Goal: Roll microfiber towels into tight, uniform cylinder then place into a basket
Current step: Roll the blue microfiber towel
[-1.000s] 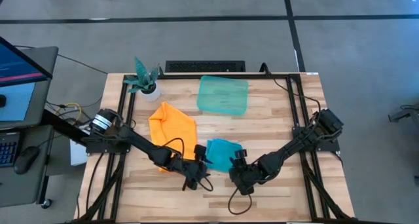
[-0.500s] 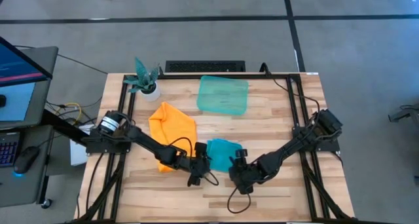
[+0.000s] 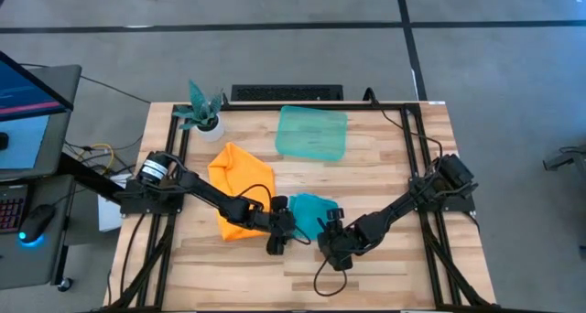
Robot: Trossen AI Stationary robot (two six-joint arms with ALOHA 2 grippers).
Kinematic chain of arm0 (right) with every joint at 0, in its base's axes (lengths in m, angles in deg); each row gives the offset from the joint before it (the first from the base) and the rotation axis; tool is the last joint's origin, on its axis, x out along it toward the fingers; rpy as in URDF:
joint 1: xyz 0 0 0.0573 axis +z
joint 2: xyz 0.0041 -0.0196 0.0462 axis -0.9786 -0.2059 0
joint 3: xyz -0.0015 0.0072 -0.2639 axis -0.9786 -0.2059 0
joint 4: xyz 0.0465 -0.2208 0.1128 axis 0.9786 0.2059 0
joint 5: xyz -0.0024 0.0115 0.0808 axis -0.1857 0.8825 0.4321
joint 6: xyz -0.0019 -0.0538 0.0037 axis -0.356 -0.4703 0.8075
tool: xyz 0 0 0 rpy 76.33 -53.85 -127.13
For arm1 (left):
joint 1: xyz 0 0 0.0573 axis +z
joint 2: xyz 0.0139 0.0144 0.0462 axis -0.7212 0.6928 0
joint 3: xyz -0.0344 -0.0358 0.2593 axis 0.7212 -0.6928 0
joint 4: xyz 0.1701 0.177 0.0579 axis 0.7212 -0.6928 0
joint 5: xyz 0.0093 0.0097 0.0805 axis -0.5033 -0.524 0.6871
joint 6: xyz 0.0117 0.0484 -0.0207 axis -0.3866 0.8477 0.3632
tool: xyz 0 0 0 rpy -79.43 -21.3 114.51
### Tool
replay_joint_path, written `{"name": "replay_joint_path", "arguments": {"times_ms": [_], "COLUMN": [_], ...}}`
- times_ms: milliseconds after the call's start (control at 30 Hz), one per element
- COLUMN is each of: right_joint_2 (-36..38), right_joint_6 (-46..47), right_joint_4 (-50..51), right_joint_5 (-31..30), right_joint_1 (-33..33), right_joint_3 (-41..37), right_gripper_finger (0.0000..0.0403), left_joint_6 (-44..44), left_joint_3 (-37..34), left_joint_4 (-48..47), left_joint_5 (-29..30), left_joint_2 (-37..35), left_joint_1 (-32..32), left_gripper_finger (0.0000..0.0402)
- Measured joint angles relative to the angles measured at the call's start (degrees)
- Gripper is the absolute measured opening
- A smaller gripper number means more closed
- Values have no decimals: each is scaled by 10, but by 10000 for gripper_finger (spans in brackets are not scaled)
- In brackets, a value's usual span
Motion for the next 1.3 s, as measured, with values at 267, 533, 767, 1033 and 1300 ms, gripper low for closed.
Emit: {"name": "replay_joint_path", "arguments": {"times_ms": [267,533,767,1033,1300], "right_joint_2": [-3,-5,-5,-6,-5], "right_joint_6": [-6,-19,-21,-32,-34], "right_joint_4": [23,28,36,39,49], "right_joint_5": [10,1,34,52,45], "right_joint_1": [0,0,6,21,22], "right_joint_3": [26,34,52,76,95], "right_gripper_finger": [87,10,27,10,22], "left_joint_6": [-25,-28,-36,-57,-105], "left_joint_3": [0,-2,-1,-1,21], "left_joint_4": [-10,-25,-33,-32,-39], "left_joint_5": [-47,-92,-103,-173,-214], "left_joint_2": [-9,-21,-23,-23,-23], "left_joint_1": [8,4,2,1,-1], "left_gripper_finger": [183,87,28,15,22]}}
